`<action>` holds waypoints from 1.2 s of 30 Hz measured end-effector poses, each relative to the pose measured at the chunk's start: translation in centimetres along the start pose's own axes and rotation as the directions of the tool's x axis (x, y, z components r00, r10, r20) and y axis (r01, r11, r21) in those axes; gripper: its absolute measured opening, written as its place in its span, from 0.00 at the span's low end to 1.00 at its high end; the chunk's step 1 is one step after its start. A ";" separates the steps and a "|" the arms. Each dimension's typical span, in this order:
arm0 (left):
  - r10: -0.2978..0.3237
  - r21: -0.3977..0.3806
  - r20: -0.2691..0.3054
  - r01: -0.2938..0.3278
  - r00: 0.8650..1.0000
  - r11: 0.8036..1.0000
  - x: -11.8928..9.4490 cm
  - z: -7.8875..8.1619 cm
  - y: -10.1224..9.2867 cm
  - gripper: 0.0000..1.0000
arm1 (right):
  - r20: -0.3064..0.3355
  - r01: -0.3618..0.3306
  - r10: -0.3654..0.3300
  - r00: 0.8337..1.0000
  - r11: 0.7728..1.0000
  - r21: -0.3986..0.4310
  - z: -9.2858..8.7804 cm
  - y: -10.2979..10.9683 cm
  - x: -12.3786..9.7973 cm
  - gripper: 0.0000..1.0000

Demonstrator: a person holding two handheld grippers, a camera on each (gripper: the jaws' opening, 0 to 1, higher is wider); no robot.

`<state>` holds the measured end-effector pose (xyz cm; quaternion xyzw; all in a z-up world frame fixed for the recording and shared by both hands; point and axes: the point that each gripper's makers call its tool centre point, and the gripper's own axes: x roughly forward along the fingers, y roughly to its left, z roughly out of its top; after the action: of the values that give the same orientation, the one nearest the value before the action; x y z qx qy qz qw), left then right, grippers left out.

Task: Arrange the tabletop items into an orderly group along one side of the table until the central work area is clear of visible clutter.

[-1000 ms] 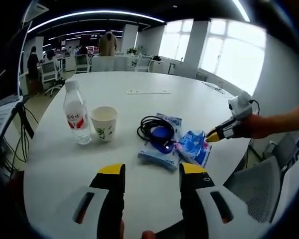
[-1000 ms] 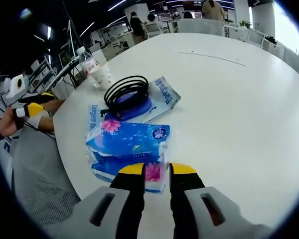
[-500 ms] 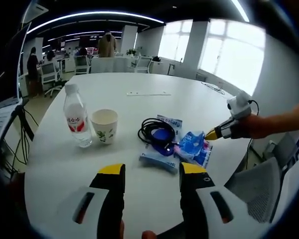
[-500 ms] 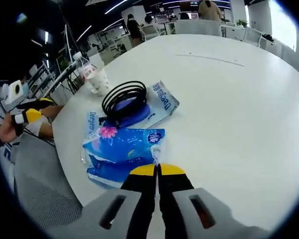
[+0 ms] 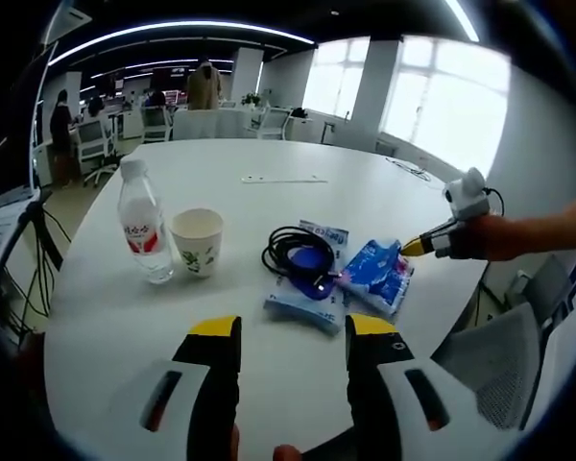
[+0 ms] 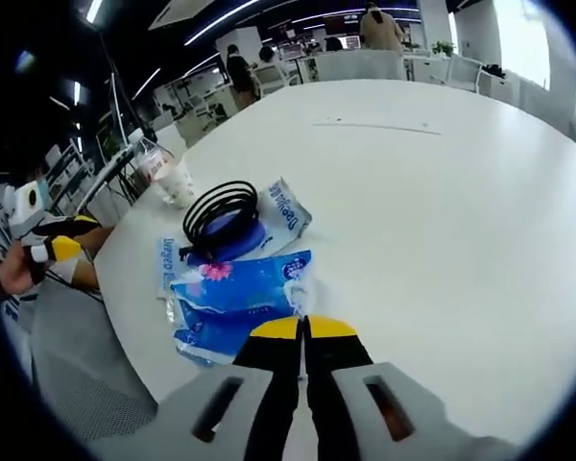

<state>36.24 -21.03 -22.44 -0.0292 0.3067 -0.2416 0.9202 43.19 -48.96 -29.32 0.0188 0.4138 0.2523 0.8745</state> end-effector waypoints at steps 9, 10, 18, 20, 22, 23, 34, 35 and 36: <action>0.003 -0.006 0.000 -0.003 1.000 1.000 -0.1 -0.1 0.1 0.43 | 0.059 0.056 -0.061 0.996 0.995 0.087 1.8 -2.7 -1.0 0.00; 0.004 -0.006 0.000 -0.004 1.000 1.000 -0.1 -0.1 0.2 0.43 | 0.061 0.062 -0.068 0.996 0.994 0.091 1.9 -3.1 -1.0 0.00; 0.018 -0.011 -0.001 -0.018 1.000 1.000 -0.3 -0.1 0.6 0.43 | 0.089 0.099 -0.112 0.990 0.985 0.142 3.3 -5.2 -1.2 0.00; 0.020 -0.016 -0.001 -0.020 1.000 1.000 -0.4 -0.1 0.7 0.43 | 0.096 0.107 -0.122 0.988 0.982 0.156 3.6 -5.7 -1.3 0.00; 0.023 -0.015 -0.002 -0.023 1.000 1.000 -0.4 -0.2 0.7 0.43 | 0.097 0.117 -0.134 0.986 0.980 0.163 4.0 -5.9 -1.4 0.00; 0.024 -0.015 -0.003 -0.024 1.000 1.000 -0.4 -0.2 0.7 0.43 | 0.097 0.123 -0.141 0.985 0.978 0.169 4.2 -6.2 -1.2 0.00; 0.042 -0.026 -0.006 -0.042 0.999 0.999 -0.5 -0.2 1.0 0.43 | 0.090 0.183 -0.204 0.975 0.963 0.197 5.5 -8.3 -1.5 0.00; 0.044 -0.029 -0.006 -0.044 0.999 0.999 -0.5 -0.2 1.1 0.43 | 0.088 0.188 -0.209 0.974 0.961 0.202 5.5 -8.5 -1.5 0.00; 0.045 -0.030 -0.006 -0.045 0.999 0.999 -0.5 -0.2 1.1 0.43 | 0.087 0.191 -0.213 0.973 0.959 0.209 5.5 -8.7 -1.5 0.00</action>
<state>36.24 -19.77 -22.60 -0.0357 0.3135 -0.2162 0.9240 50.16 -56.29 -26.71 0.0774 0.3885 0.1175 0.9106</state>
